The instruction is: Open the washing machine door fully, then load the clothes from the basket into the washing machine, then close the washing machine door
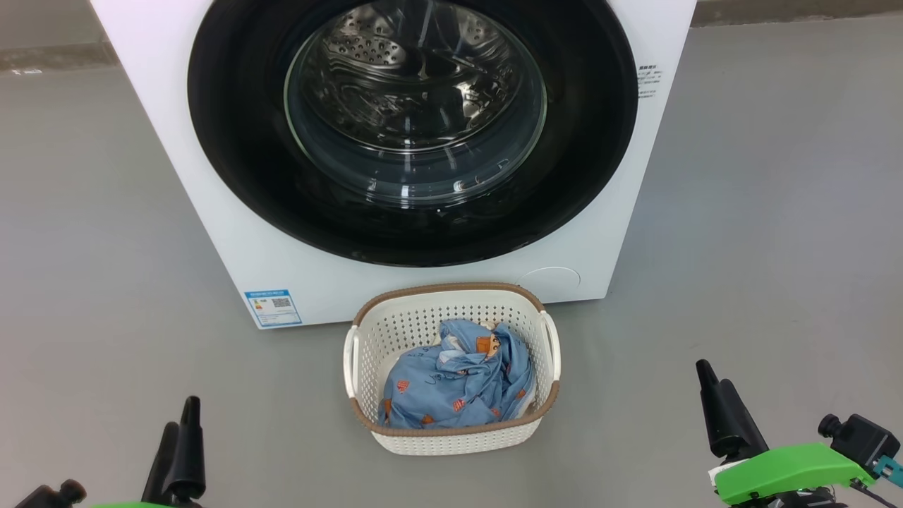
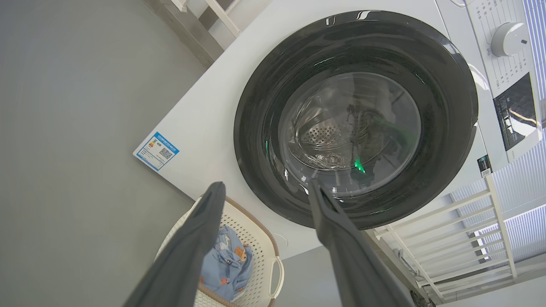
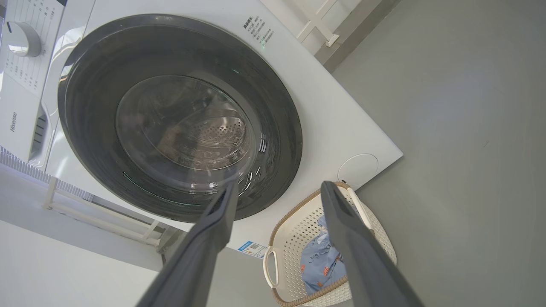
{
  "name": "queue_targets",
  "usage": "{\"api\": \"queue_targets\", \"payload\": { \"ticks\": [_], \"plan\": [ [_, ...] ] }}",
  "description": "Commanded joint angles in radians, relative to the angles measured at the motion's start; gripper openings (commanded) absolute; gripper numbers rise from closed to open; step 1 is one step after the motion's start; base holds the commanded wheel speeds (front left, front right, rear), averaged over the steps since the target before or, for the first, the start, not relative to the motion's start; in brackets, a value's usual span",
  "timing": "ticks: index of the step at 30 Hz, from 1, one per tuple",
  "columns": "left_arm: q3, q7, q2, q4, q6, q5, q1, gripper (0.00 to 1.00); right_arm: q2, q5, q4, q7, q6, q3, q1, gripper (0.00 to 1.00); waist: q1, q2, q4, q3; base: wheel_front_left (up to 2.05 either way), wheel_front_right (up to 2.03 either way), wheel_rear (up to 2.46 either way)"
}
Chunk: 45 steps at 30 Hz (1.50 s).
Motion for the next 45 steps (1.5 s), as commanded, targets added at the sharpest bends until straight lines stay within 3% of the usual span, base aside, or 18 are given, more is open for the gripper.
{"api": "queue_targets", "payload": {
  "ticks": [1,45],
  "plan": [
    [0.013,-0.01,0.023,-0.032,-0.006,0.02,-0.023,1.0,-0.011,-0.02,-0.03,-0.01,-0.001,0.018,-0.049,1.0,-0.0001,0.0,0.0,0.0,0.0,0.0,0.0],
    [-0.029,-0.141,0.087,-0.116,-0.01,0.527,0.001,1.0,-0.021,-0.593,-0.061,-0.138,-0.001,0.07,-0.097,1.0,-0.0001,0.0,-0.008,-0.001,0.0,0.0,0.0]
  ]
}}
